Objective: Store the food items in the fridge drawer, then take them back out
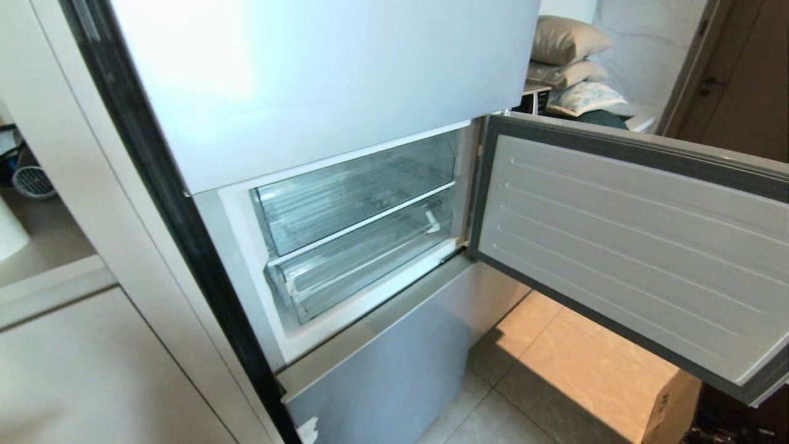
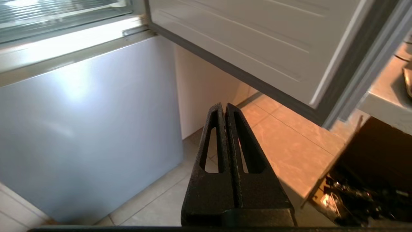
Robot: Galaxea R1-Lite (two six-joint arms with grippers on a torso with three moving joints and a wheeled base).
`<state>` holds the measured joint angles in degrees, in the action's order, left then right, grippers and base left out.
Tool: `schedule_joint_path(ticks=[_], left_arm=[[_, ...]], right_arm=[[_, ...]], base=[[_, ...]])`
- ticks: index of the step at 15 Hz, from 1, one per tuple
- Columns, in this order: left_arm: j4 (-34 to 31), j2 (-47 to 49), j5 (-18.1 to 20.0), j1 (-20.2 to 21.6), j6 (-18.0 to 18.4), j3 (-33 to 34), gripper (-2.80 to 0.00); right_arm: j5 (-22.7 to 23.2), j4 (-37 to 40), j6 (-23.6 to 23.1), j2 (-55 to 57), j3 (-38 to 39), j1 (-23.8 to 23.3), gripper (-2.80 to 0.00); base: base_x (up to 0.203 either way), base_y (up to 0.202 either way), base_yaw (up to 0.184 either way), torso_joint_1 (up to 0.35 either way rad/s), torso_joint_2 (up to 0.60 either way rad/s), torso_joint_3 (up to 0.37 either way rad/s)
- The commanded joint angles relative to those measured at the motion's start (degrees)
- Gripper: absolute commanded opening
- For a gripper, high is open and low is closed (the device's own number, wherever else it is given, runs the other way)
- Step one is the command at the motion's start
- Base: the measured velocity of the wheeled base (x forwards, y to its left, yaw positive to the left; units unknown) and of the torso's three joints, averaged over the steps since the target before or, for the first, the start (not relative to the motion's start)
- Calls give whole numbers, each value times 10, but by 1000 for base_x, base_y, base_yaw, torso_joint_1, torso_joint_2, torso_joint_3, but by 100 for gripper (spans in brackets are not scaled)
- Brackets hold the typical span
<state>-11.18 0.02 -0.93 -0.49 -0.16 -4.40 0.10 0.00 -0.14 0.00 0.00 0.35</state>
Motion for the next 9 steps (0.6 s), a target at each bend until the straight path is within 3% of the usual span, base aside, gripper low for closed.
schedule_joint_path(ticks=[1, 3, 5, 7, 9], left_arm=[[-1, 0, 0, 0, 0, 0, -280], [-1, 0, 0, 0, 0, 0, -280], [-1, 0, 0, 0, 0, 0, -280], [0, 0, 0, 0, 0, 0, -280], [-1, 0, 0, 0, 0, 0, -280]], right_arm=[[0, -17, 13, 15, -5, -2, -280], [-8, -129, 121, 71, -43, -5, -280], [-59, -171, 205, 171, -119, -41, -280], [-88, -221, 295, 271, -181, -155, -280], [-81, -286, 359, 360, -205, -312, -280]], base=[[6, 7, -67, 2, 4, 2], [0, 0, 0, 0, 0, 0], [0, 0, 0, 0, 0, 0], [0, 0, 0, 0, 0, 0], [0, 0, 0, 0, 0, 0]])
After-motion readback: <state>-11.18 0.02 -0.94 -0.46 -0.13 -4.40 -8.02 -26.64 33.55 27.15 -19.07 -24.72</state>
